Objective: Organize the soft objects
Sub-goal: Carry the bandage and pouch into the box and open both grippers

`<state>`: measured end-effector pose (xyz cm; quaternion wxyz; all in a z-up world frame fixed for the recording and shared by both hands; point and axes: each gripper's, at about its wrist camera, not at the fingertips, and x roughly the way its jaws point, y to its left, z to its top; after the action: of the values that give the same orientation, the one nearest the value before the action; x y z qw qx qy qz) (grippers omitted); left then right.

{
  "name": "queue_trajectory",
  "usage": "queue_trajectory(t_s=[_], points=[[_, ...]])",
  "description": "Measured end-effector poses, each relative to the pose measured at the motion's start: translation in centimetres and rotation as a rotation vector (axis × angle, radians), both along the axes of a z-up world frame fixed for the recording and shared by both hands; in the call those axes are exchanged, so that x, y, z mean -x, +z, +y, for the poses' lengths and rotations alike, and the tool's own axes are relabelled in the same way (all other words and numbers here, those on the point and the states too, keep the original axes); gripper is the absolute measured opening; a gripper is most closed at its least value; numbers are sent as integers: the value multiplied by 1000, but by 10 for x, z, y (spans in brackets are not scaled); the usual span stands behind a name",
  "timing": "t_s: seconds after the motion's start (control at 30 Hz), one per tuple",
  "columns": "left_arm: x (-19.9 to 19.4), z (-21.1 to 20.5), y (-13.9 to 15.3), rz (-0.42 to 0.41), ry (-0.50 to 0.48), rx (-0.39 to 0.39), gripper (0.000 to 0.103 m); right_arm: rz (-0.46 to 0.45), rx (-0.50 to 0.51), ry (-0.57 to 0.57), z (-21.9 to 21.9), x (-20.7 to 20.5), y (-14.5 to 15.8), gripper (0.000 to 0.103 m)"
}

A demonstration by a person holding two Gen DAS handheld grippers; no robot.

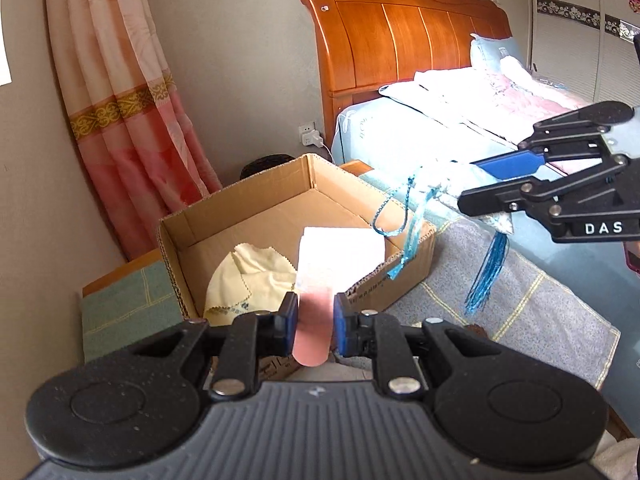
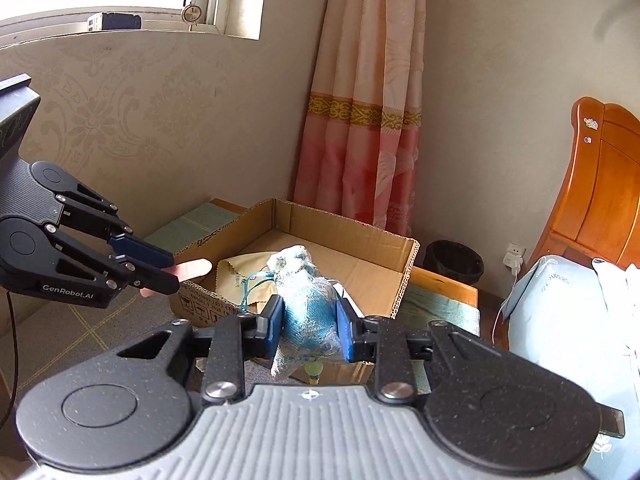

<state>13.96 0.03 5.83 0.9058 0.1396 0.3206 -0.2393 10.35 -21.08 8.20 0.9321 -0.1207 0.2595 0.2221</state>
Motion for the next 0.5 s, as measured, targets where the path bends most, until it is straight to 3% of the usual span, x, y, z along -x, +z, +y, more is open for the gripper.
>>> queue_trajectory(t_s=[0.17,0.2,0.23,0.3,0.5], points=[[-51,-1,2,0,30,-4,20,-19,14,-7,-1,-11,10,33],[-58,0,0,3,40,-7,31,-21,16,-8,-1,-14,11,33],[-63,1,-2,3,55,-8,55,-24,19,-9,0,-17,13,33],[-71,5,-7,5,77,0,89,-28,18,-10,0,-24,18,33],[-49,27,-9,-56,187,58,97,-12,-2,-15,8,-55,26,33]])
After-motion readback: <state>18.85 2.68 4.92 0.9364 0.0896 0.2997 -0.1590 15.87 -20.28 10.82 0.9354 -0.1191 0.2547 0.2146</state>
